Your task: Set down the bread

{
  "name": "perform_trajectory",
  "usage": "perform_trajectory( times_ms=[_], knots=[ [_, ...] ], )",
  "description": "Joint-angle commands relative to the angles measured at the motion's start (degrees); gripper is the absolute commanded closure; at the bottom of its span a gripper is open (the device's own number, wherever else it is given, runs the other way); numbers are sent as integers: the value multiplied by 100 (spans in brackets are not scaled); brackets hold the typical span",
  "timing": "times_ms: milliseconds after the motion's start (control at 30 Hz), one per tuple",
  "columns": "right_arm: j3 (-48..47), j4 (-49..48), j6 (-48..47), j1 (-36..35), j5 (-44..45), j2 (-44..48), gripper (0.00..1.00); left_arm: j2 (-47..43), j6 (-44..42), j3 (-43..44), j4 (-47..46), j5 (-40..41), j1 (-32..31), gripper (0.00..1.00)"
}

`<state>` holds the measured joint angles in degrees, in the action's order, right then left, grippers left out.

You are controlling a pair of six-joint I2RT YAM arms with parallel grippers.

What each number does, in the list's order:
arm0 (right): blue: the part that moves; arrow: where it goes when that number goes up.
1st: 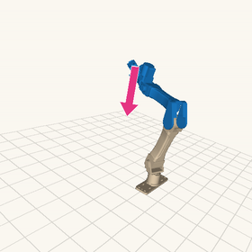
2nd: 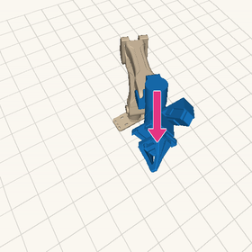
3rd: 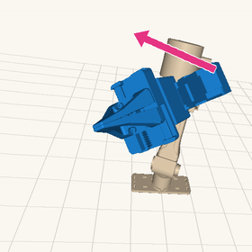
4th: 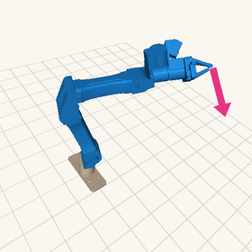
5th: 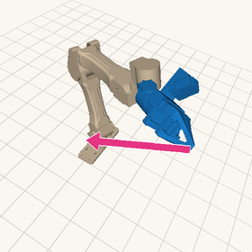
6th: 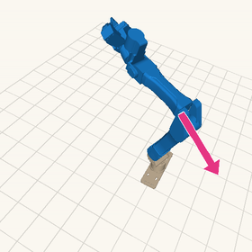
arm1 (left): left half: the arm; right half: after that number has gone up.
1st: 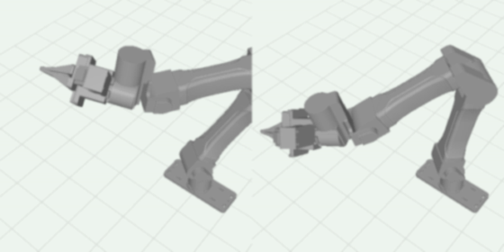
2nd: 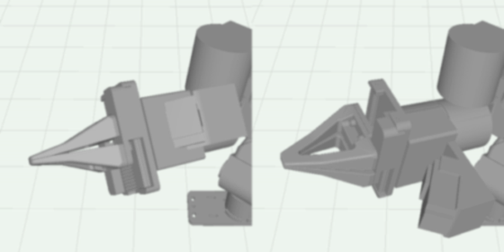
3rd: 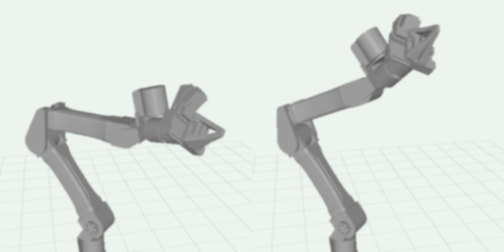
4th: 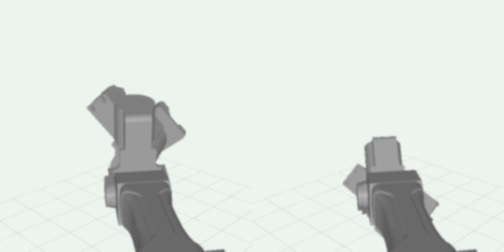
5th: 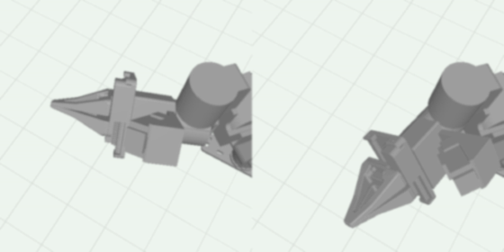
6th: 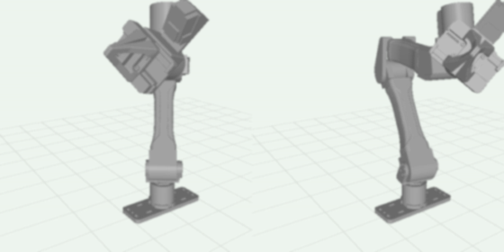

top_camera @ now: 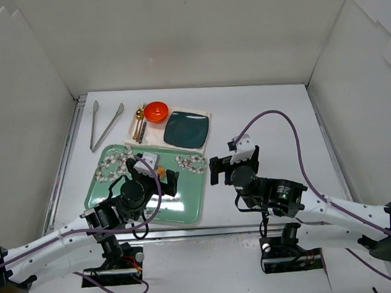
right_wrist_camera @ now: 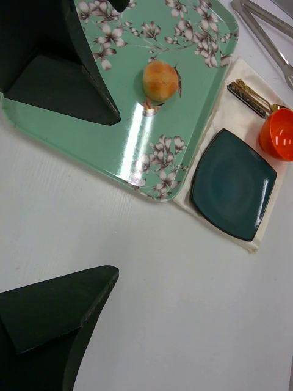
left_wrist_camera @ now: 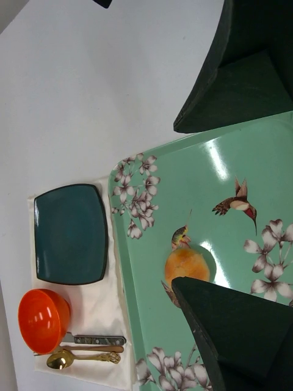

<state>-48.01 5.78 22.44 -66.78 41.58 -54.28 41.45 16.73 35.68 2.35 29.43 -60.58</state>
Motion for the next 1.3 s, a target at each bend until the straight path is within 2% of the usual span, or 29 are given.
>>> perform_trajectory(
  times_ms=[0,267,367,433,500,533,567,633,667,733,767,867,967,1033,1133,1267],
  knots=[
    [-253,-279,-2,25,175,-12,2,-41,-47,290,-261,28,37,0],
    [-227,-279,6,7,122,137,2,-173,-56,149,-657,-324,37,0],
    [-200,-279,24,25,34,303,2,221,-108,761,-299,18,37,0],
    [-200,-270,50,16,34,392,2,468,-240,1115,-33,536,37,0],
    [-235,-270,33,16,-9,471,2,776,-565,1597,11,782,326,0],
    [-244,-270,33,8,-10,480,2,855,-627,1756,20,766,510,0],
    [-253,-253,7,7,16,489,2,1039,-827,2054,3,696,973,0],
    [-227,-236,50,16,113,489,2,1241,-1092,2337,-33,74,1424,0],
    [-183,-235,94,8,157,515,2,1538,-1163,2791,89,-41,1843,0],
    [-191,-113,121,7,271,533,2,1926,-1356,3364,501,-270,2311,0],
    [-226,-60,164,7,298,585,2,2398,-1461,3941,930,-384,2566,0],
    [-209,63,243,8,281,760,2,3341,-2138,4917,1845,-1261,3881,2],
    [-148,81,288,7,228,954,2,4001,-2551,5299,2296,-1720,4649,4],
    [-156,133,349,-1,123,1042,2,4212,-2718,5309,2244,-2413,5324,5],
    [-148,221,472,-1,-237,1209,2,4510,-3026,5344,2173,-3090,5888,5],
    [-182,327,551,-1,-528,1236,2,5029,-3596,5852,2533,-3698,6425,5]
  ],
)
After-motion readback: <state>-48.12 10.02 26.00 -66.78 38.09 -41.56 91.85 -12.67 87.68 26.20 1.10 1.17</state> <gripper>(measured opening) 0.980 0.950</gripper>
